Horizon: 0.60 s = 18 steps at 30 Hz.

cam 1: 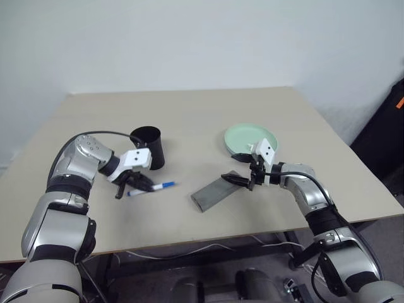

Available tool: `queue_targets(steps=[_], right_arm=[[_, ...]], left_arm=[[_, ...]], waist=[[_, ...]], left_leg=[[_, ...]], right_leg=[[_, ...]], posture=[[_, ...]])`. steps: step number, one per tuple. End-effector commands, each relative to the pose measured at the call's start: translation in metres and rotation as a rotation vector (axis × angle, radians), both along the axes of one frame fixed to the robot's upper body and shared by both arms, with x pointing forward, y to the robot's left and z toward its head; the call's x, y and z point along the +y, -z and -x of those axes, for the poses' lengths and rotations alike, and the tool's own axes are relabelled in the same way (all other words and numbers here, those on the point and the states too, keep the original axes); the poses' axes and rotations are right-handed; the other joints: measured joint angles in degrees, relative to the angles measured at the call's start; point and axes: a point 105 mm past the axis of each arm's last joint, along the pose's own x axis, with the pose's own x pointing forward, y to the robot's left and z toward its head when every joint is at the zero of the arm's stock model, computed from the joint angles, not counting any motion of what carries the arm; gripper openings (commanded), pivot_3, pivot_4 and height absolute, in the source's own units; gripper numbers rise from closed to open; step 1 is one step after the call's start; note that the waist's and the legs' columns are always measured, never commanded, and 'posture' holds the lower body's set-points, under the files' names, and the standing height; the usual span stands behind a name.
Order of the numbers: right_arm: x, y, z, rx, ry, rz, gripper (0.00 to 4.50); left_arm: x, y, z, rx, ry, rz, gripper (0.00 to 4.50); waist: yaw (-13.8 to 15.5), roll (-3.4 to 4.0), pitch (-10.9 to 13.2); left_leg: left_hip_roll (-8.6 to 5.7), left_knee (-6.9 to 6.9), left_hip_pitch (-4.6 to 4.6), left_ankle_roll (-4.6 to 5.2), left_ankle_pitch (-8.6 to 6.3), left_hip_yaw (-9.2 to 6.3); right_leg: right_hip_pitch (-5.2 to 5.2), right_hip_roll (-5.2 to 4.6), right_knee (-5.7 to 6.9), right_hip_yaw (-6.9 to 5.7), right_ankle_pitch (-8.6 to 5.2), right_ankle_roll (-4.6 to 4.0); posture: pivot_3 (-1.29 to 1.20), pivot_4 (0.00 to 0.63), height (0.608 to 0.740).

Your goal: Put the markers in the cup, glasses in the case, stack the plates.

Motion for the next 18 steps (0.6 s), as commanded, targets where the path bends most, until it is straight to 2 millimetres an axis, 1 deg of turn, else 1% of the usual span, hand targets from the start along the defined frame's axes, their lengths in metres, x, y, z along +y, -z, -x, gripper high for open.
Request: queue_targets(steps=[1, 2, 5, 9, 12, 13, 15, 18], right_arm=[[0.0, -0.016, -0.001, -0.059, -0.009, -0.015, 4.46], [-0.001, -0.016, -0.001, -0.059, -0.01, -0.014, 4.46], [-0.001, -0.016, 0.001, -0.056, -0.012, -0.013, 4.46], [-0.002, -0.015, 0.001, -0.053, -0.015, -0.008, 4.46], [-0.002, -0.016, 0.001, -0.055, -0.018, -0.005, 4.46], [-0.002, -0.017, 0.0, -0.056, -0.019, -0.005, 4.46], [-0.001, -0.017, 0.0, -0.058, -0.02, -0.005, 4.46], [0.0, -0.019, -0.001, -0.061, -0.023, -0.006, 4.46]], left_arm=[[-0.023, -0.04, -0.011, -0.151, -0.019, 0.206, 0.07], [-0.026, -0.045, -0.013, -0.176, -0.03, 0.238, 0.07], [-0.035, -0.071, -0.02, -0.279, -0.107, 0.421, 0.07], [-0.038, -0.099, -0.027, -0.392, -0.218, 0.608, 0.07], [-0.019, -0.125, -0.047, -0.63, -0.442, 0.722, 0.07], [-0.012, -0.131, -0.051, -0.686, -0.514, 0.75, 0.07], [-0.002, -0.137, -0.057, -0.763, -0.616, 0.778, 0.07], [0.013, -0.14, -0.062, -0.867, -0.745, 0.792, 0.07]], waist=[[0.0, 0.0, 0.0], [0.0, 0.0, 0.0], [-0.05, 0.01, 0.0], [-0.09, 0.01, 0.0], [-0.03, 0.02, 0.0], [0.02, 0.02, 0.0], [0.01, 0.01, 0.0], [0.02, 0.01, 0.0]], left_leg=[[-0.03, 0.0, 0.02, 0.0, 0.0, -0.02], [-0.06, 0.0, 0.02, 0.0, 0.0, -0.05], [-0.06, 0.0, 0.07, 0.0, 0.01, -0.15], [-0.06, 0.0, 0.09, -0.01, 0.02, -0.18], [-0.07, 0.0, 0.15, -0.01, 0.02, -0.21], [-0.07, 0.0, 0.15, -0.01, 0.02, -0.22], [-0.08, 0.0, 0.15, -0.01, 0.02, -0.23], [-0.09, 0.0, 0.15, -0.02, 0.02, -0.23]], right_leg=[[0.0, 0.01, 0.0, 0.0, 0.0, 0.01], [0.01, 0.03, 0.01, 0.0, 0.02, 0.03], [0.02, 0.07, 0.05, 0.0, 0.07, 0.12], [0.04, 0.09, 0.06, 0.03, 0.08, 0.12], [0.11, 0.1, 0.04, 0.04, 0.08, 0.12], [0.12, 0.09, 0.03, 0.03, 0.08, 0.13], [0.14, 0.09, 0.03, 0.03, 0.09, 0.13], [0.13, 0.09, 0.02, 0.02, 0.09, 0.14]], posture=[[0.0, 0.0, 0.72], [0.0, 0.0, 0.72], [0.0, 0.0, 0.72], [0.0, 0.0, 0.72], [0.0, 0.0, 0.72], [0.0, 0.0, 0.72], [0.0, 0.0, 0.72], [0.0, 0.0, 0.72]])
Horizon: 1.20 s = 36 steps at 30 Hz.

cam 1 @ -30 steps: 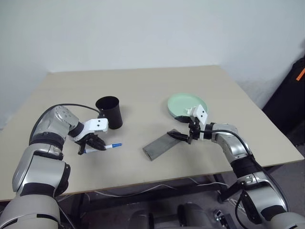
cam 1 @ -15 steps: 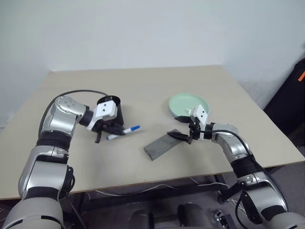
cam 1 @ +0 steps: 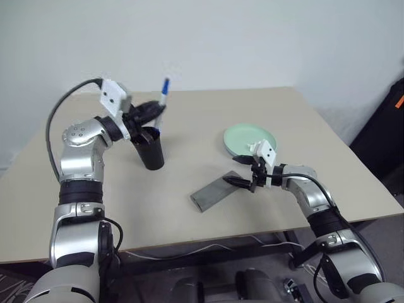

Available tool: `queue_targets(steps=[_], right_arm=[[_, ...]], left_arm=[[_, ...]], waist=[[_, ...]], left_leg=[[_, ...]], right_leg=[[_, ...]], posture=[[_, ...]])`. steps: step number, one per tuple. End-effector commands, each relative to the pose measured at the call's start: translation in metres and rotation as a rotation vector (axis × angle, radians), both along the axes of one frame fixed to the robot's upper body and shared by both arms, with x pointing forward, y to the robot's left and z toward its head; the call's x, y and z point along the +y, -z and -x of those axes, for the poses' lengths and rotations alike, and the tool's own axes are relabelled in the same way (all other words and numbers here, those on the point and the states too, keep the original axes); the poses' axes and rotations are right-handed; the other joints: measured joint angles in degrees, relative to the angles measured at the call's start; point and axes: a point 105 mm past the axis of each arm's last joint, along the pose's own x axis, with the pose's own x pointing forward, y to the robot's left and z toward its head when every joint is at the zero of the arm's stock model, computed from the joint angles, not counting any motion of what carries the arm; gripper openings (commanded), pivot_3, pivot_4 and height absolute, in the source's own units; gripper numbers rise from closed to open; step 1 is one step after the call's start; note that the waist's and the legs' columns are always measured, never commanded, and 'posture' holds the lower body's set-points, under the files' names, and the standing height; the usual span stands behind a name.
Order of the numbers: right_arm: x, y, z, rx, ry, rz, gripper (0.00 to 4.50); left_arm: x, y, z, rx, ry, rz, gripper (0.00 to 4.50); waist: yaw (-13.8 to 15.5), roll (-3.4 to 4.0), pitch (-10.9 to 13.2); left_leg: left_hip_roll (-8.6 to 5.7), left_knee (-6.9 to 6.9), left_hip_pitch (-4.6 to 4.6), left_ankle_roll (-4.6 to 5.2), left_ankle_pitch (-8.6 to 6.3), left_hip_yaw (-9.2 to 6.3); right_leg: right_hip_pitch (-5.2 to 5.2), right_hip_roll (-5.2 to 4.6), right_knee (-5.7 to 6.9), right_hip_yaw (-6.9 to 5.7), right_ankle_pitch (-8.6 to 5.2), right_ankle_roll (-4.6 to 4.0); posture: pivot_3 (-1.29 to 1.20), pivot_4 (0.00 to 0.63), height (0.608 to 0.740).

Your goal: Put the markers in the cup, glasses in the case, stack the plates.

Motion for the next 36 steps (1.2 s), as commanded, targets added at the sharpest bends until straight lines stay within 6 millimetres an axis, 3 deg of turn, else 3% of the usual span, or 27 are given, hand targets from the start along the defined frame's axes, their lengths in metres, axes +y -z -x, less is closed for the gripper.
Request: queue_targets(steps=[1, 13, 22, 30, 36], right_arm=[[0.004, -0.021, -0.004, -0.07, -0.02, -0.016, 4.46], [0.003, -0.021, -0.003, -0.073, -0.02, -0.017, 4.46], [0.004, -0.02, -0.003, -0.071, -0.017, -0.018, 4.46], [0.007, -0.021, -0.004, -0.072, -0.021, -0.023, 4.46], [0.006, -0.02, -0.004, -0.069, -0.023, -0.023, 4.46]], left_arm=[[0.017, -0.019, -0.002, -0.126, -0.151, 0.037, 0.07], [0.028, 0.023, -0.006, -0.041, -0.275, 0.111, 0.07], [0.027, 0.035, -0.003, -0.011, -0.284, 0.123, 0.07], [0.023, 0.034, -0.001, -0.017, -0.258, 0.162, 2.64], [0.02, 0.034, 0.001, -0.02, -0.252, 0.17, 2.64]], waist=[[0.01, 0.0, 0.0], [0.0, -0.01, -0.01], [0.01, -0.01, -0.01], [0.0, -0.01, -0.01], [0.0, -0.01, -0.01]], left_leg=[[0.0, 0.0, 0.0, 0.0, 0.0, 0.01], [0.01, 0.0, -0.02, -0.06, 0.0, 0.26], [-0.01, -0.01, -0.03, -0.07, 0.01, 0.25], [0.0, -0.01, -0.03, -0.07, 0.01, 0.25], [0.0, -0.01, -0.03, -0.07, 0.01, 0.25]], right_leg=[[0.0, 0.0, -0.01, 0.0, 0.0, 0.0], [0.0, 0.0, 0.0, -0.09, 0.01, -0.01], [0.02, -0.04, -0.01, -0.12, 0.01, -0.02], [0.01, -0.03, -0.01, -0.12, 0.01, -0.02], [0.01, -0.04, -0.02, -0.12, 0.01, -0.02]], posture=[[0.0, 0.0, 0.72], [0.0, 0.0, 0.72], [0.0, 0.0, 0.72], [0.0, 0.0, 0.72], [0.0, 0.0, 0.72]])
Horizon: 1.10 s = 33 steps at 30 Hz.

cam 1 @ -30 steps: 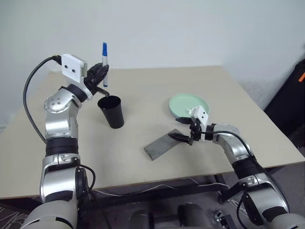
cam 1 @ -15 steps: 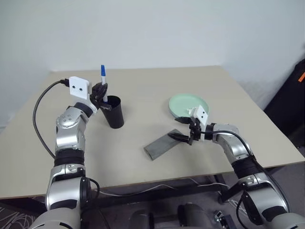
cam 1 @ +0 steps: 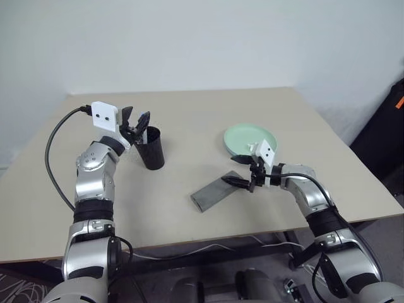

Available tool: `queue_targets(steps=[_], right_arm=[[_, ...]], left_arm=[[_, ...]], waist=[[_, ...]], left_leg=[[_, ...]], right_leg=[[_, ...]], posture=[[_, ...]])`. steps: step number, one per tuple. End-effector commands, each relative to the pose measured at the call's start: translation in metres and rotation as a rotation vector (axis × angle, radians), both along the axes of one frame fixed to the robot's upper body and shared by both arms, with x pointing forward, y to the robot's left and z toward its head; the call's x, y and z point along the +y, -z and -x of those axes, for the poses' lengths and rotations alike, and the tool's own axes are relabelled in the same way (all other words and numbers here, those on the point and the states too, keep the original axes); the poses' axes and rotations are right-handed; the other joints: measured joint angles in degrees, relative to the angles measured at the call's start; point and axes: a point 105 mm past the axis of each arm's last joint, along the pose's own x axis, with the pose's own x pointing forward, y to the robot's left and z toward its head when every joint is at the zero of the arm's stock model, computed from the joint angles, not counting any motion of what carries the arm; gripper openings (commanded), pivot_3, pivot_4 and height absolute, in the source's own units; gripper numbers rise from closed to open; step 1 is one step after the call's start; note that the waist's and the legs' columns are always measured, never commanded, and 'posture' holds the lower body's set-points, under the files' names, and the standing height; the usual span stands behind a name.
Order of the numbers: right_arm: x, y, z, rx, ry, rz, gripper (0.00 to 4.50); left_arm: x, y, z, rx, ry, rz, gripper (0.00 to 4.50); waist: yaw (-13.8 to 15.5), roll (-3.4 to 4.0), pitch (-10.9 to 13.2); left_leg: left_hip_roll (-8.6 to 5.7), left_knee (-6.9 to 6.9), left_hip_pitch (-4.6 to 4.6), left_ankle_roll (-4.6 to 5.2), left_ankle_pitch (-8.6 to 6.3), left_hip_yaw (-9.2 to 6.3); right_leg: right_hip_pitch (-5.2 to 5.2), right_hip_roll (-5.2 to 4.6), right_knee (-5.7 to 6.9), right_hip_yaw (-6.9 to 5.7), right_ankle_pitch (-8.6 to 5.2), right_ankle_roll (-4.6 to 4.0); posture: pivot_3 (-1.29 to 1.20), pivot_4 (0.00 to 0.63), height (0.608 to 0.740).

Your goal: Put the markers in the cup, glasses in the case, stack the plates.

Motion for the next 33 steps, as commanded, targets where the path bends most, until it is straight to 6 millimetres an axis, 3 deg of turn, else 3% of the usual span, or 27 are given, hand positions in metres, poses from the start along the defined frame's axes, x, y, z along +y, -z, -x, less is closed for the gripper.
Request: queue_targets(steps=[1, 8, 14, 19, 21, 23, 28, 33], right_arm=[[0.001, -0.019, -0.004, -0.064, -0.009, -0.02, 4.46], [-0.001, -0.017, -0.007, -0.061, 0.019, -0.03, 4.46], [-0.023, -0.022, -0.014, -0.056, 0.093, -0.055, 4.46], [-0.025, -0.022, -0.014, -0.055, 0.094, -0.056, 4.46], [-0.058, -0.017, -0.016, -0.03, 0.162, -0.038, 4.46], [-0.078, -0.017, -0.017, -0.016, 0.203, -0.037, 4.46], [-0.11, -0.019, -0.017, -0.013, 0.268, -0.042, 4.46], [-0.119, -0.009, -0.011, 0.015, 0.287, -0.02, 4.46]], left_arm=[[-0.004, -0.018, 0.003, -0.068, 0.013, 0.014, 2.64], [-0.012, -0.021, 0.026, -0.063, 0.16, 0.052, 2.64], [-0.018, -0.007, 0.071, 0.051, 0.345, 0.074, 2.64], [-0.019, -0.007, 0.075, 0.068, 0.352, 0.082, 2.64], [-0.007, 0.043, 0.103, 0.216, 0.334, 0.034, 2.64], [0.0, 0.067, 0.118, 0.285, 0.314, 0.012, 2.64], [0.012, 0.074, 0.113, 0.266, 0.227, 0.017, 2.64], [0.003, 0.08, 0.115, 0.265, 0.225, 0.022, 2.64]], waist=[[0.0, 0.0, 0.0], [-0.06, 0.0, 0.0], [-0.37, 0.04, 0.02], [0.01, 0.02, 0.03], [-0.28, 0.17, -0.04], [-0.48, 0.3, -0.07], [0.08, -0.06, 0.05], [-0.03, 0.1, 0.03]], left_leg=[[0.0, 0.0, 0.0, 0.0, 0.0, 0.0], [0.01, 0.0, -0.02, 0.0, -0.01, 0.0], [0.06, -0.1, 0.04, -0.01, -0.01, -0.07], [0.1, -0.09, 0.01, -0.27, -0.09, -0.11], [0.07, -0.1, 0.04, -0.28, -0.09, -0.13], [0.07, -0.28, 0.29, -0.2, -0.15, 0.0], [0.12, -0.48, 0.11, -0.33, -0.09, -0.05], [0.14, -0.48, 0.26, -0.35, -0.08, -0.12]], right_leg=[[0.0, 0.0, 0.0, 0.0, 0.0, 0.0], [-0.02, 0.0, -0.02, 0.0, -0.01, 0.0], [-0.07, -0.02, -0.01, 0.06, -0.02, -0.02], [-0.01, -0.04, -0.03, -0.02, -0.1, -0.14], [-0.02, -0.05, -0.04, 0.0, -0.1, -0.13], [0.0, -0.14, -0.08, 0.17, -0.1, -0.13], [-0.1, -0.1, -0.28, -0.07, -0.16, -0.1], [-0.02, -0.15, -0.28, -0.02, -0.15, -0.12]], posture=[[0.0, 0.0, 0.72], [0.0, 0.0, 0.72], [0.0, 0.0, 0.72], [0.0, 0.0, 0.72], [0.0, 0.0, 0.72], [0.0, 0.0, 0.72], [0.0, 0.0, 0.72], [0.0, 0.0, 0.72]])
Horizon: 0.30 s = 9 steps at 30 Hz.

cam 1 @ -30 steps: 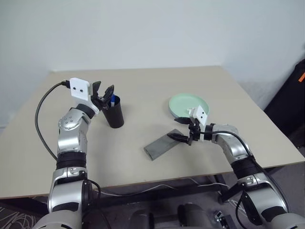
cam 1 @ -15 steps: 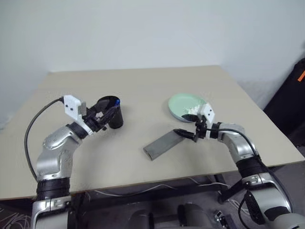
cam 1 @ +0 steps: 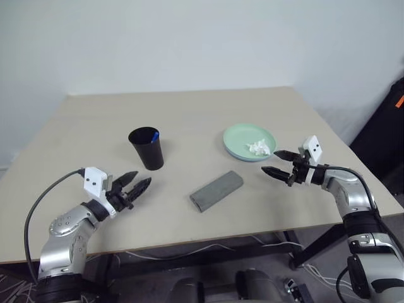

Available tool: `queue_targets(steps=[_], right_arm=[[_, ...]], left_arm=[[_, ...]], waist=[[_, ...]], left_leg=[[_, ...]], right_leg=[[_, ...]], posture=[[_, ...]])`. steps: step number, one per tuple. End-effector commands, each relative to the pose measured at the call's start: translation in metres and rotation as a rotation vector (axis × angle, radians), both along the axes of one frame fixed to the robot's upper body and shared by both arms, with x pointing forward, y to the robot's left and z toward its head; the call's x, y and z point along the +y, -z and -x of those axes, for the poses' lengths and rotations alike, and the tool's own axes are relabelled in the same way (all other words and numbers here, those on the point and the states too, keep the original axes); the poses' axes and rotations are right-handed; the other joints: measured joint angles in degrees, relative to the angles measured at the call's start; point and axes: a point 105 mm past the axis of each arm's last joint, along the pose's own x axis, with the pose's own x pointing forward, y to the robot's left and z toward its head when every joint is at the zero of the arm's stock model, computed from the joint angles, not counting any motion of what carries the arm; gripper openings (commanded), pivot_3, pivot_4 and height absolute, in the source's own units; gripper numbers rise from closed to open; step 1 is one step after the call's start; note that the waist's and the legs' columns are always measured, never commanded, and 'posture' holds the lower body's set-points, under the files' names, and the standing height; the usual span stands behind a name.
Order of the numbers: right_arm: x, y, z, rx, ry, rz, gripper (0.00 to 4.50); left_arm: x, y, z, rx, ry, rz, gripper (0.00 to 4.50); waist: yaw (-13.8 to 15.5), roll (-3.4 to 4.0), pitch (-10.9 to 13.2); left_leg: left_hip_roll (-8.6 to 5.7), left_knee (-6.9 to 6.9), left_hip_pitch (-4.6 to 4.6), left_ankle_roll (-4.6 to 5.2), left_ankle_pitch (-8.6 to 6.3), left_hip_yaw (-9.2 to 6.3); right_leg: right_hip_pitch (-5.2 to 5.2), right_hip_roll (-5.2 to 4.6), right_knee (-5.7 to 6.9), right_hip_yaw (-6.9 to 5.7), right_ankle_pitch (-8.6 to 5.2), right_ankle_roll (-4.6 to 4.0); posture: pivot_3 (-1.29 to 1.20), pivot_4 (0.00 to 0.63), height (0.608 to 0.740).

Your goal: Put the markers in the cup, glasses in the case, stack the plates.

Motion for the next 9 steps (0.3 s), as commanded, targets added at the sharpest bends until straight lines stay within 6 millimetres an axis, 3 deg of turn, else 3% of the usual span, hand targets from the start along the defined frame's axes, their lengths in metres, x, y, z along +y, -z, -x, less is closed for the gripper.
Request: queue_targets(steps=[1, 9], right_arm=[[-0.009, -0.009, 0.001, -0.035, 0.013, -0.009, 4.46], [-0.001, -0.006, 0.006, -0.014, -0.014, -0.007, 4.46]], left_arm=[[-0.006, -0.006, 0.001, -0.045, 0.003, -0.012, 2.64], [-0.014, 0.006, 0.007, -0.022, 0.001, -0.013, 2.64]], waist=[[-0.18, -0.01, 0.0], [-0.27, -0.01, 0.01]], left_leg=[[-0.01, 0.0, 0.06, 0.0, 0.0, 0.04], [0.05, -0.03, 0.06, 0.02, -0.02, 0.04]], right_leg=[[0.02, 0.0, -0.01, 0.04, 0.0, 0.0], [0.0, 0.01, -0.09, 0.06, 0.0, 0.0]], posture=[[0.0, 0.0, 0.72], [0.0, 0.0, 0.72]])
